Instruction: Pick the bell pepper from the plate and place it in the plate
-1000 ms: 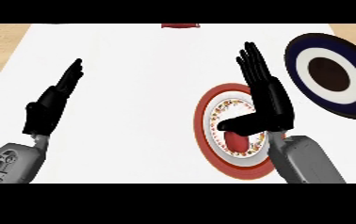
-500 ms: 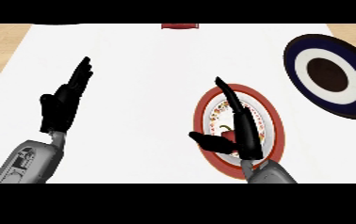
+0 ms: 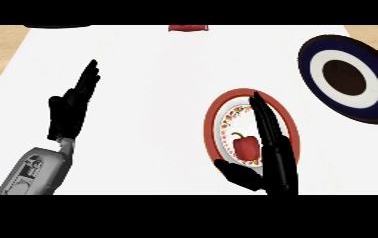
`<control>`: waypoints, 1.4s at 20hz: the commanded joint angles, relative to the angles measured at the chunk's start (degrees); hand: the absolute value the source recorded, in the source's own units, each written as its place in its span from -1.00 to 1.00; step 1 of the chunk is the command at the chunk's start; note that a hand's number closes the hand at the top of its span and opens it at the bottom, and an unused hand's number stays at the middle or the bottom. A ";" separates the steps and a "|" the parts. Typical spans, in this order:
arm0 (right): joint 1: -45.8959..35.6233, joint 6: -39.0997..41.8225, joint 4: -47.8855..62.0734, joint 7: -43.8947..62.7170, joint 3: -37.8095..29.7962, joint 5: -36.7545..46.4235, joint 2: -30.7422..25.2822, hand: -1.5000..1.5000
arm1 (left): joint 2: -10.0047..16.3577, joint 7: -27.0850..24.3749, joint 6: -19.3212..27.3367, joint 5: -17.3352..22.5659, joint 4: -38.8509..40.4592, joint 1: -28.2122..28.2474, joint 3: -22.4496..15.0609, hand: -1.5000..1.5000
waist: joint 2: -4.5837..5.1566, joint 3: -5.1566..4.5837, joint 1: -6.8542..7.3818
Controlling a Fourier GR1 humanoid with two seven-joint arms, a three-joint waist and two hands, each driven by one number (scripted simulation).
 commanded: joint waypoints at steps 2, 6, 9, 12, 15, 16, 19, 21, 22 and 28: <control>2.87 13.14 -10.88 15.92 -1.48 7.69 -7.76 -1.00 | 0.21 -0.21 -0.83 0.06 -2.03 2.59 -0.09 0.00 | -0.24 -0.10 0.02; 3.02 26.20 -16.61 27.36 -2.22 6.47 -12.01 -1.00 | -0.66 0.24 0.09 -0.65 -1.69 1.36 -0.10 0.00 | 0.04 -0.10 0.27; 2.19 33.99 -23.51 35.79 -1.66 6.32 -11.21 -1.00 | -0.48 1.04 -0.28 -0.46 -2.88 1.14 0.86 0.00 | 0.26 0.05 1.04; 1.11 40.47 -24.30 41.02 -1.36 5.18 -10.75 -1.00 | -0.97 2.82 -0.54 -2.14 -1.45 -1.11 0.02 0.00 | 0.39 0.11 1.10; -3.71 45.98 -24.04 44.67 -5.60 1.21 -7.25 -1.00 | -2.54 1.56 -1.58 -3.31 1.76 -3.25 0.71 0.00 | 0.54 0.13 1.25; -5.55 48.02 -25.07 48.48 -4.65 2.18 -5.24 -1.00 | -0.91 4.16 -1.83 -2.13 -4.33 -1.22 1.54 0.00 | 0.40 0.13 1.69; -2.26 47.42 -20.96 41.49 -7.70 0.49 -5.46 -1.00 | -3.54 1.15 -3.04 -3.47 1.98 -2.59 2.78 0.00 | 0.55 0.16 1.26; -0.85 47.20 -19.36 40.24 -6.37 1.94 -3.73 -1.00 | -3.14 2.41 -3.57 -3.47 -1.89 -0.66 3.39 0.00 | 0.48 0.18 1.40; -6.74 50.75 -17.62 42.41 -9.42 -1.02 -1.87 -1.00 | -2.85 -2.68 -5.84 -2.47 3.45 -1.10 5.37 0.00 | 0.59 0.14 1.48; -3.66 52.56 -11.78 40.72 -7.99 1.10 -0.72 -1.00 | -4.57 1.60 -5.01 -4.78 -2.61 1.52 3.64 0.00 | 0.48 0.17 1.52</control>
